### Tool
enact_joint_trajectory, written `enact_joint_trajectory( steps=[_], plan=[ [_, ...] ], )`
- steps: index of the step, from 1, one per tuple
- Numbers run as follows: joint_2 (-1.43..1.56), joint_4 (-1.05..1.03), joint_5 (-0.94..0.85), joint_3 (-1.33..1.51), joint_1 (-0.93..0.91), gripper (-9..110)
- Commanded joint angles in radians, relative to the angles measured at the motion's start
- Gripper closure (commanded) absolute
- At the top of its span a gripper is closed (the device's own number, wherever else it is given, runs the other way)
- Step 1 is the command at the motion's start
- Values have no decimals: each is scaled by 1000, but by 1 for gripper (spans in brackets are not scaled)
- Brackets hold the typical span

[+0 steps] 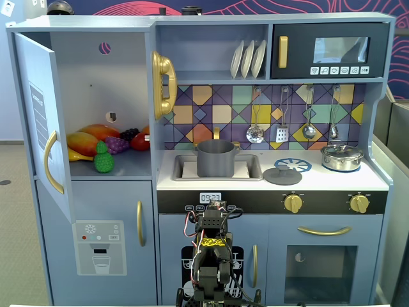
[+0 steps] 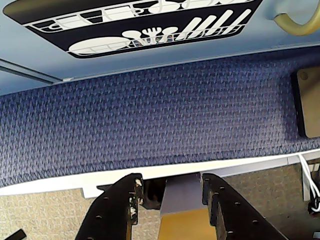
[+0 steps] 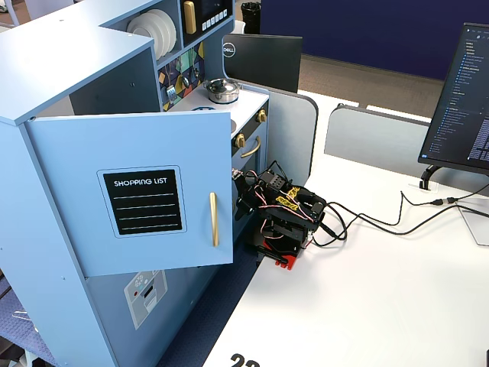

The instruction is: Pick up the green pineapple from the left cabinet and place it in the gray recipient

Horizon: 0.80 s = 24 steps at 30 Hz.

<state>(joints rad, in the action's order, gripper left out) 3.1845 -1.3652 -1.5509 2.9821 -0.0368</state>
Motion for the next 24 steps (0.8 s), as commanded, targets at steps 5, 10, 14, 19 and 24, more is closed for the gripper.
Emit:
enact_joint_trajectory(
  steps=[5, 10, 14, 19, 24],
  plan=[
    [-6, -164, 34, 20, 32, 101],
    [-6, -164, 38, 20, 5, 99],
    [-6, -164, 25, 20, 11, 101],
    [-9, 35, 8, 5, 215, 101],
    [-17, 509, 175, -166, 611, 101]
  ],
)
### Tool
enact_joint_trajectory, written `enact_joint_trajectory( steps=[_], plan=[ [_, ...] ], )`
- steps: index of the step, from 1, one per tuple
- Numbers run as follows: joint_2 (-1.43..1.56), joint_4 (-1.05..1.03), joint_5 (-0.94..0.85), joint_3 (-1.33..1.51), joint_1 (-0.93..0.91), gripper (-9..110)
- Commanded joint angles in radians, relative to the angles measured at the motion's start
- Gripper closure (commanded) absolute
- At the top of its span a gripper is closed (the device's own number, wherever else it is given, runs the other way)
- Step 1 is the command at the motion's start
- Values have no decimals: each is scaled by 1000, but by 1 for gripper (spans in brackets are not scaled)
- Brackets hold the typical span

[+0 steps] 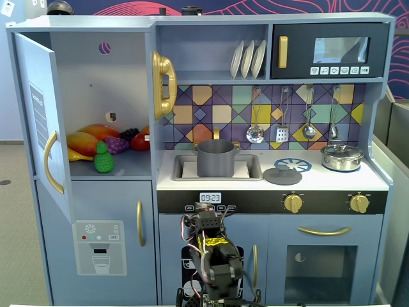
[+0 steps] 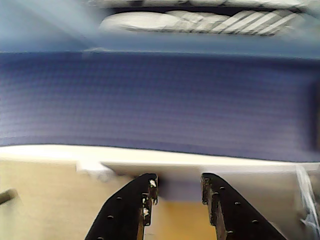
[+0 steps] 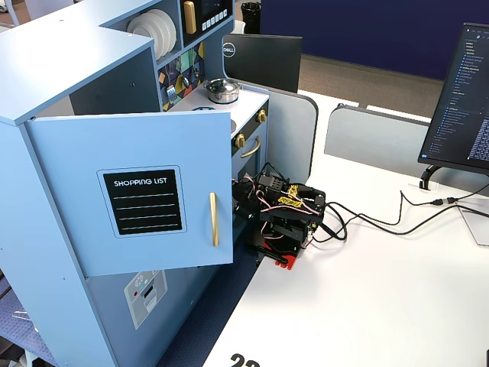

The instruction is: Pick up the green pineapple from the left cabinet and place it in the gray recipient

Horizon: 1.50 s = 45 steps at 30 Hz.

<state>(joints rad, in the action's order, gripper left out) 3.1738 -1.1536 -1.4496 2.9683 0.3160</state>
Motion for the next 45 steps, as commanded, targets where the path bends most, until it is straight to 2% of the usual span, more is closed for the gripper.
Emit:
enact_joint_trajectory(
  steps=[1, 4, 8, 13, 20, 26, 45],
  plan=[
    [-23, 377, 61, -209, 341, 101],
    [-179, 591, -66, -403, 505, 97],
    [-393, 851, -132, -614, 551, 83],
    [-584, 879, -172, -804, 557, 80],
    [-804, 1126, -164, -854, 511, 70],
    [-989, 1220, -164, -971, 494, 61],
    [-1266, 1313, -149, -1131, 440, 62]
  ],
)
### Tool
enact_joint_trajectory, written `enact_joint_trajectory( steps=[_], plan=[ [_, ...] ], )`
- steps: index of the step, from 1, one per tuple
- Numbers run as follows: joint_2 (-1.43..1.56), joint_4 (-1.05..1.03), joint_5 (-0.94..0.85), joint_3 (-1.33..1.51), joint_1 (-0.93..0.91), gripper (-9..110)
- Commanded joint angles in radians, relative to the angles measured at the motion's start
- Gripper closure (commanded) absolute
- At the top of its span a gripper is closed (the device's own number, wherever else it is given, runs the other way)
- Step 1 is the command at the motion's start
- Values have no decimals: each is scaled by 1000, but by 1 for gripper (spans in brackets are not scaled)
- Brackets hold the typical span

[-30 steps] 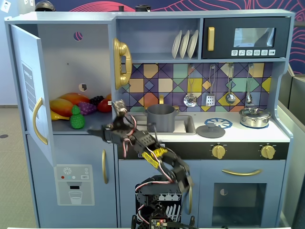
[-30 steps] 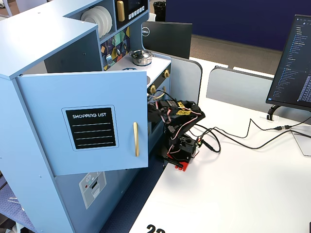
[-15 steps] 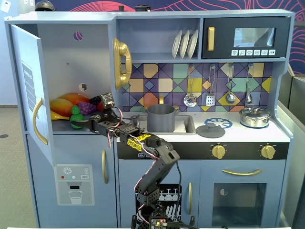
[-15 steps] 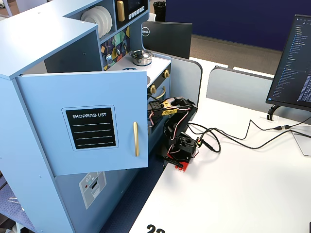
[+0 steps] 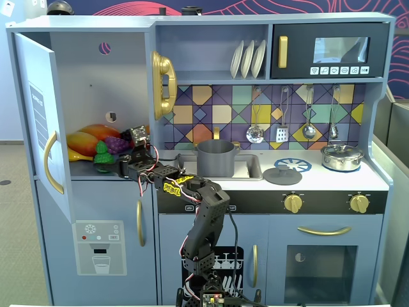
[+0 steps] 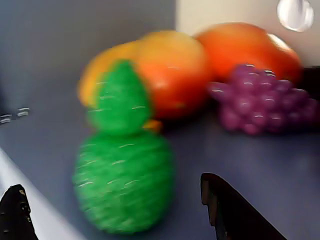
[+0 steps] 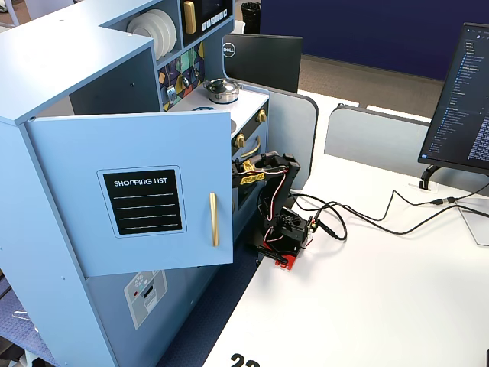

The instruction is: Pick up the green pineapple from the left cabinet and place it in the gray recipient

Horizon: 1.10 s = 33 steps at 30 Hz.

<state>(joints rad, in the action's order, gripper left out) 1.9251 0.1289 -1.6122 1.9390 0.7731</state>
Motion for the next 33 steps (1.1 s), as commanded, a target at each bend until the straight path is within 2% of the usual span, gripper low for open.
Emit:
enact_joint_trajectory(
  steps=[1, 13, 14, 17, 19, 26, 33],
  plan=[
    [-32, 31, 18, -115, -18, 62],
    [-212, 11, 15, -296, 17, 67],
    [-219, 6, 11, -302, 25, 70],
    [-225, -20, -26, -321, 43, 92],
    [-224, -23, -44, -330, 51, 101],
    [-46, -46, -127, -314, 149, 101],
    [380, -18, -291, -5, 321, 101]
  ],
)
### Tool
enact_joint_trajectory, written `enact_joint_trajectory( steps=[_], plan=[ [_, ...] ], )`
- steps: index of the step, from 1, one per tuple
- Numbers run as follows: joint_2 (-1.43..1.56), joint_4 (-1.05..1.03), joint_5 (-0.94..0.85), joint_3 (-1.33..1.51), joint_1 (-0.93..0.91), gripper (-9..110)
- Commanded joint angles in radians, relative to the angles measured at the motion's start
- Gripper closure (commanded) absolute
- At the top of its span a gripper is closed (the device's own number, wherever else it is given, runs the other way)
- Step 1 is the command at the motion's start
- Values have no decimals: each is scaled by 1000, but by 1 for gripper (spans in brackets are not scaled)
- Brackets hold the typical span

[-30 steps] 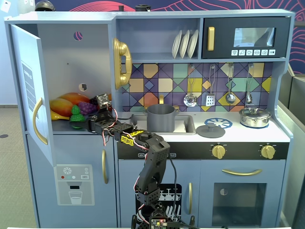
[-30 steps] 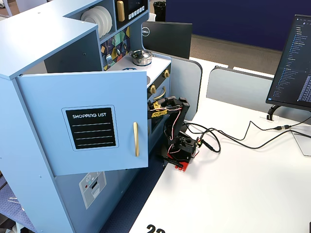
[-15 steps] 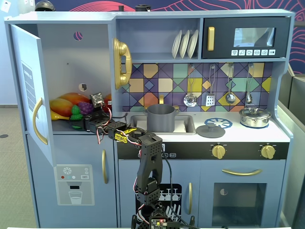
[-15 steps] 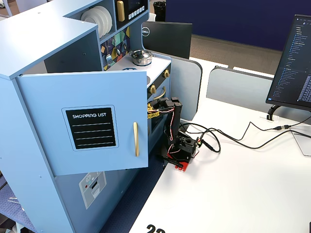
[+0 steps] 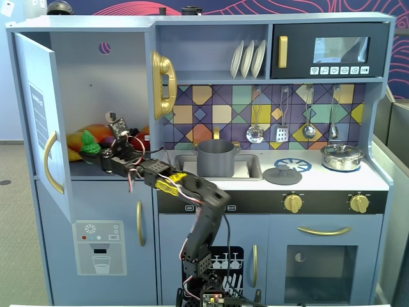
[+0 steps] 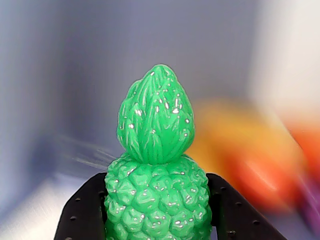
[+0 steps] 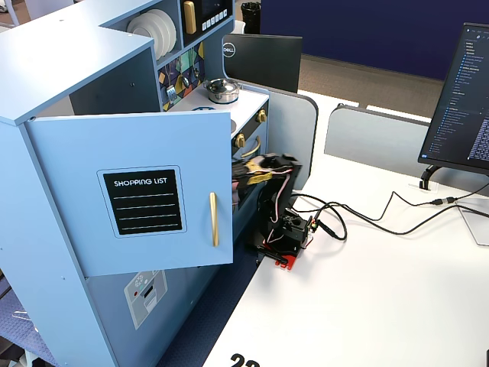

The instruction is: Pick up the green pineapple from the left cabinet and place it in the gray recipient

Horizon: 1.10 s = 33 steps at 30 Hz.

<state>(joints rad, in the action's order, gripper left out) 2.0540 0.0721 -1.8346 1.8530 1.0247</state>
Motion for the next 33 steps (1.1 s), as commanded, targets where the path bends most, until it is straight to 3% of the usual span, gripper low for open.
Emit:
enact_joint_trajectory(
  steps=[1, 5, 11, 21, 24, 28, 33],
  plan=[
    [298, 75, -86, 121, 80, 101],
    [468, 196, -140, 247, 77, 102],
    [676, 193, -190, 301, -37, 102],
    [775, 120, 28, 181, -445, 102],
    [767, 31, 172, 149, -607, 102],
    [704, -69, 359, 120, -842, 102],
    [540, -187, 459, 35, -1023, 102]
  ],
)
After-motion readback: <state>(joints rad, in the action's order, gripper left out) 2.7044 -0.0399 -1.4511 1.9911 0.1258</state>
